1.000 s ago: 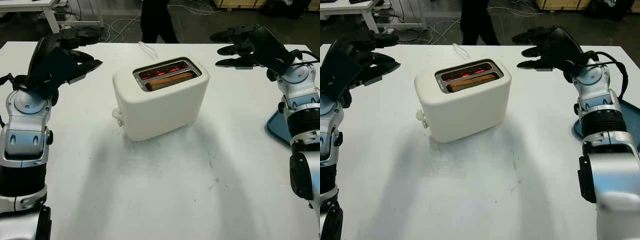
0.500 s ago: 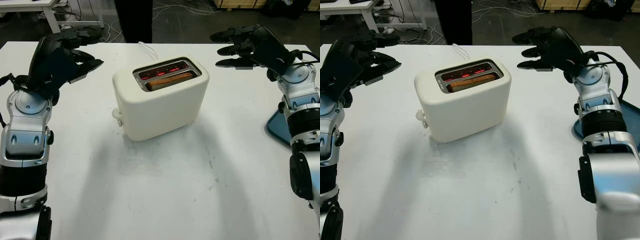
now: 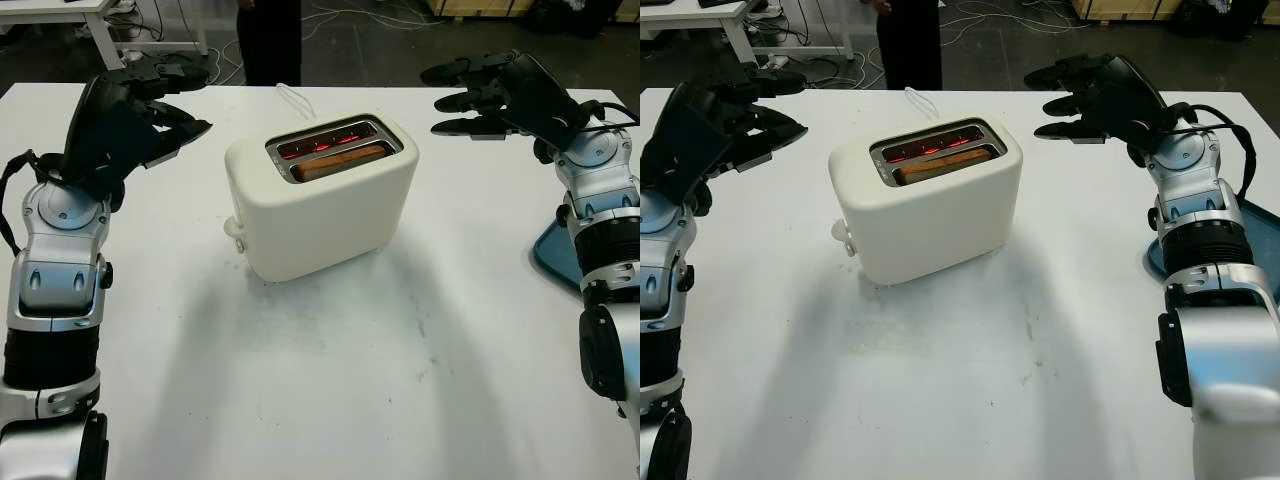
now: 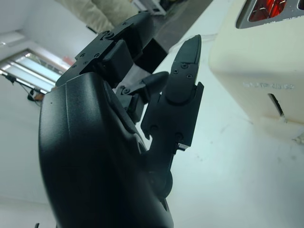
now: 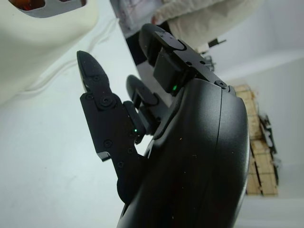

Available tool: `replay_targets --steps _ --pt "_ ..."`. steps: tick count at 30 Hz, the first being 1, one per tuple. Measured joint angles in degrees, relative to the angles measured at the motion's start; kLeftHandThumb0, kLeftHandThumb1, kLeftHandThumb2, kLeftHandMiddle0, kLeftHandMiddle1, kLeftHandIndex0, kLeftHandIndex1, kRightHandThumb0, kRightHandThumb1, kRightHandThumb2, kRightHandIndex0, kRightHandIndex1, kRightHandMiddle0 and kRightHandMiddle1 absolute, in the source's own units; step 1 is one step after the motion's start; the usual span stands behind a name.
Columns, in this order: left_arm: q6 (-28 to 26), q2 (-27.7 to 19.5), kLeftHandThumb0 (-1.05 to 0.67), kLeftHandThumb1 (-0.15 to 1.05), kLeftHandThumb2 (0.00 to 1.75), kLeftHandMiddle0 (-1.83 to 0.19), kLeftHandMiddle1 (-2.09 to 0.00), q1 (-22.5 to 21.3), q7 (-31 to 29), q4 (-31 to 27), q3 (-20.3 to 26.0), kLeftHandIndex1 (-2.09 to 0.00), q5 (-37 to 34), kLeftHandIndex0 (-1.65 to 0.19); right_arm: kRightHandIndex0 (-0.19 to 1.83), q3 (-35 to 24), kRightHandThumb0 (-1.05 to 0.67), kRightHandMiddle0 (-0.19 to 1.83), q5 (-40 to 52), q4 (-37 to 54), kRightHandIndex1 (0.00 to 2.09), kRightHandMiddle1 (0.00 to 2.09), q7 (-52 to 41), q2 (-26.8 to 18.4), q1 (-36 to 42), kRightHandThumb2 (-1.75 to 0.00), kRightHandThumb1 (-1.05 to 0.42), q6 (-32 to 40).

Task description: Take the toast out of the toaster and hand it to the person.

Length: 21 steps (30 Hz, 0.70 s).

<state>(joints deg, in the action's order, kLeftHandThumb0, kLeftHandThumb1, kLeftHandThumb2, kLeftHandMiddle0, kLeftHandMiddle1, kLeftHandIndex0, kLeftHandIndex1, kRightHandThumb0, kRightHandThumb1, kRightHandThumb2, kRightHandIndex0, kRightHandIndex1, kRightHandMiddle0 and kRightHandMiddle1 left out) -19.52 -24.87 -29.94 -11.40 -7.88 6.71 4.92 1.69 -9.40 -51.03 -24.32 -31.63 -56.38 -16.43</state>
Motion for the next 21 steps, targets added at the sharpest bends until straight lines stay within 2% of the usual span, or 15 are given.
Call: replay_targets --steps 21 --pt "-0.31 0.07 -0.38 0.87 0.00 -0.45 -1.07 -0.02 0.08 -1.36 -0.02 -0.44 0.18 -0.65 0.81 -0.08 -0.25 0.73 1.62 3.01 0.01 0.01 -0.57 0.30 0.88 0.00 -0.76 0.95"
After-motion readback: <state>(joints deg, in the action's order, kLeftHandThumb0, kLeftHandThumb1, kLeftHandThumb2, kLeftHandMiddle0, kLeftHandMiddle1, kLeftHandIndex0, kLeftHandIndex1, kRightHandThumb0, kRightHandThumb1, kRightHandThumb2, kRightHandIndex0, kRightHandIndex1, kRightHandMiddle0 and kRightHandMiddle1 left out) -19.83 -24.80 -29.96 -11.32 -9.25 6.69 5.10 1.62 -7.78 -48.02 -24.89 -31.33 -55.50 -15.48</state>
